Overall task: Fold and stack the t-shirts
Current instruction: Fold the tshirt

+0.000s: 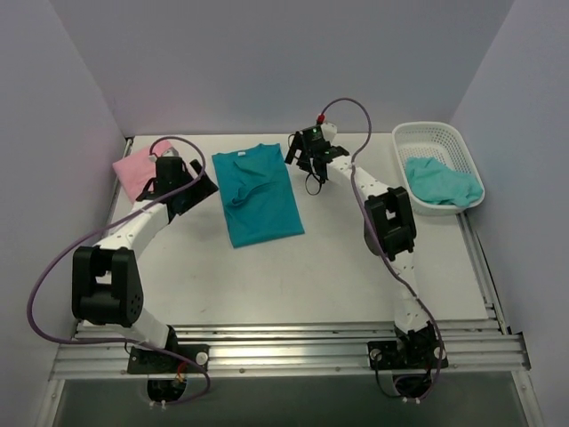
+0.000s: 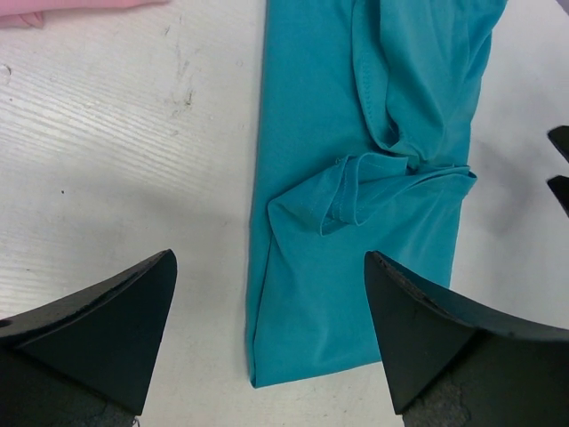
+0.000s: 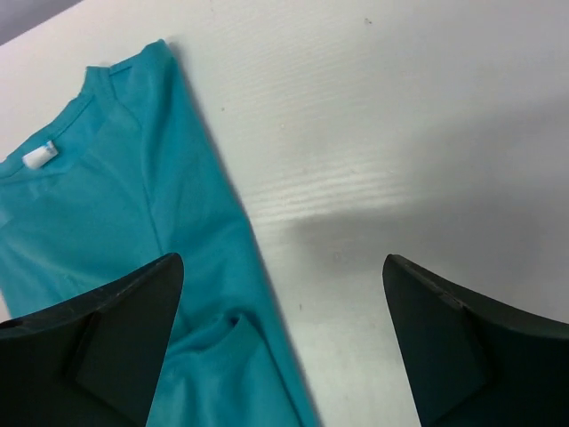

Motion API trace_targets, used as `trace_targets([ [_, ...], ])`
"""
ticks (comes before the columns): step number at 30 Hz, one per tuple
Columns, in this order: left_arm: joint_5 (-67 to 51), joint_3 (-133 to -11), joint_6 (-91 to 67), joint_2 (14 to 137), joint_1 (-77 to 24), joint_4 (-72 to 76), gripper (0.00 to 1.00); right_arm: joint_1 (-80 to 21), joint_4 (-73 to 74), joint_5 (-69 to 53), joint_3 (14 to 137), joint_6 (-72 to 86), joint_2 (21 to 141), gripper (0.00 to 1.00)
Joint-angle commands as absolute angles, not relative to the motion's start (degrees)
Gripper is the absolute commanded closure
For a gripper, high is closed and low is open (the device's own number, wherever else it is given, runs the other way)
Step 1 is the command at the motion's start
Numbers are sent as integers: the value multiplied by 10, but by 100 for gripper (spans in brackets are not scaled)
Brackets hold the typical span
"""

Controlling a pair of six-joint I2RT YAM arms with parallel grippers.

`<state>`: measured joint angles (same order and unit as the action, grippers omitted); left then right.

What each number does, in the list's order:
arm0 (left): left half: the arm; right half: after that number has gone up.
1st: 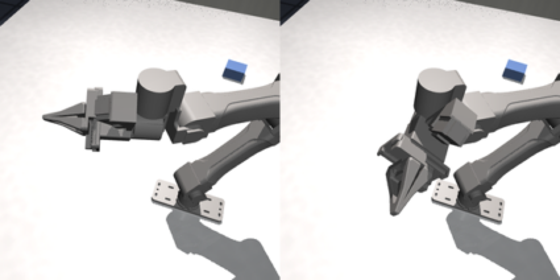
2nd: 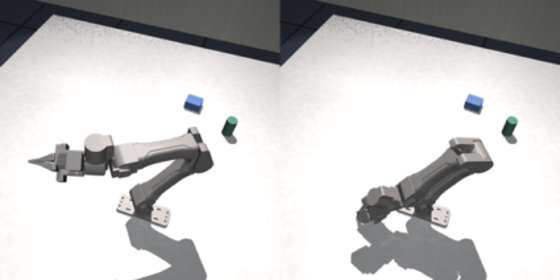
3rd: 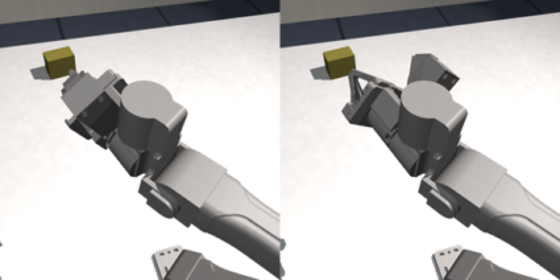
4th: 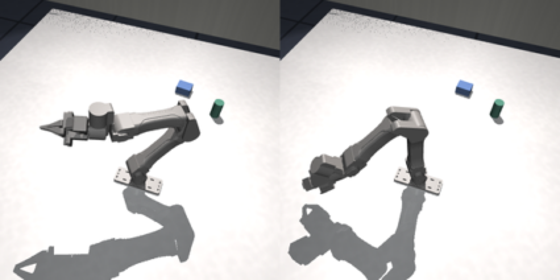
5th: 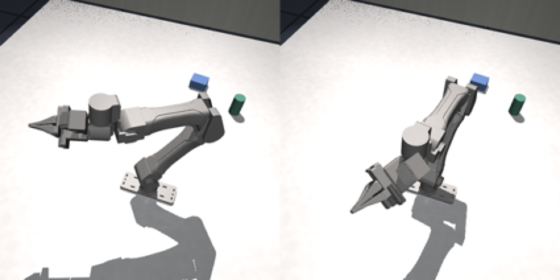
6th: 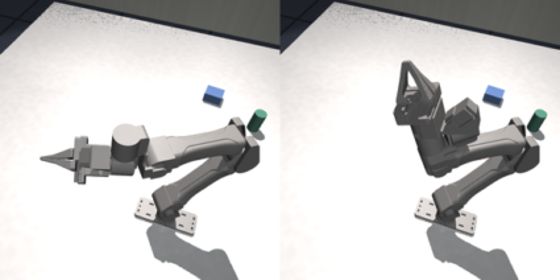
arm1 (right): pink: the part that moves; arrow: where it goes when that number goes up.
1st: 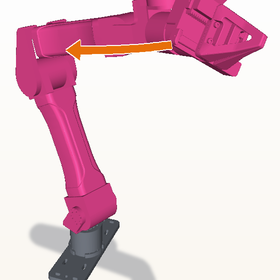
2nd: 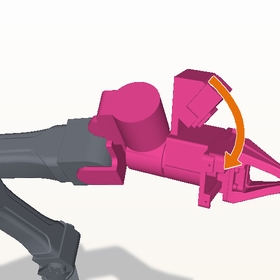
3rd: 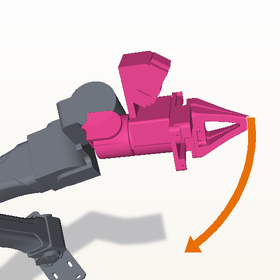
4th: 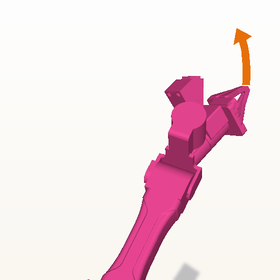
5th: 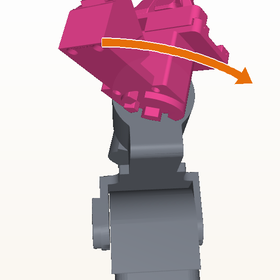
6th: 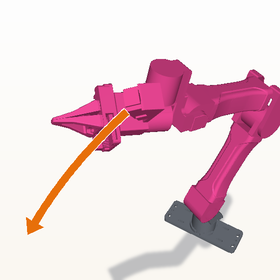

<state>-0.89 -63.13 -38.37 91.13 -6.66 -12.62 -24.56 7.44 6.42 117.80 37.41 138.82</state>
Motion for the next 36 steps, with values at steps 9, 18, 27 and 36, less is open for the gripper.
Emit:
trace_targets([
  [9, -116, -681, -398, 978, -166, -24, 97, -276, 27, 146, 885, 358, 1059, 10],
  [18, -91, -788, -392, 1131, -261, -40, 98, -273, 25, 161, 782, 357, 957, 11],
  [27, -26, -824, -386, 1171, -259, -61, 98, -272, 23, 157, 760, 352, 942, 11],
  [36, 16, -853, -368, 1172, -217, -101, 98, -270, 25, 153, 762, 347, 959, 12],
])
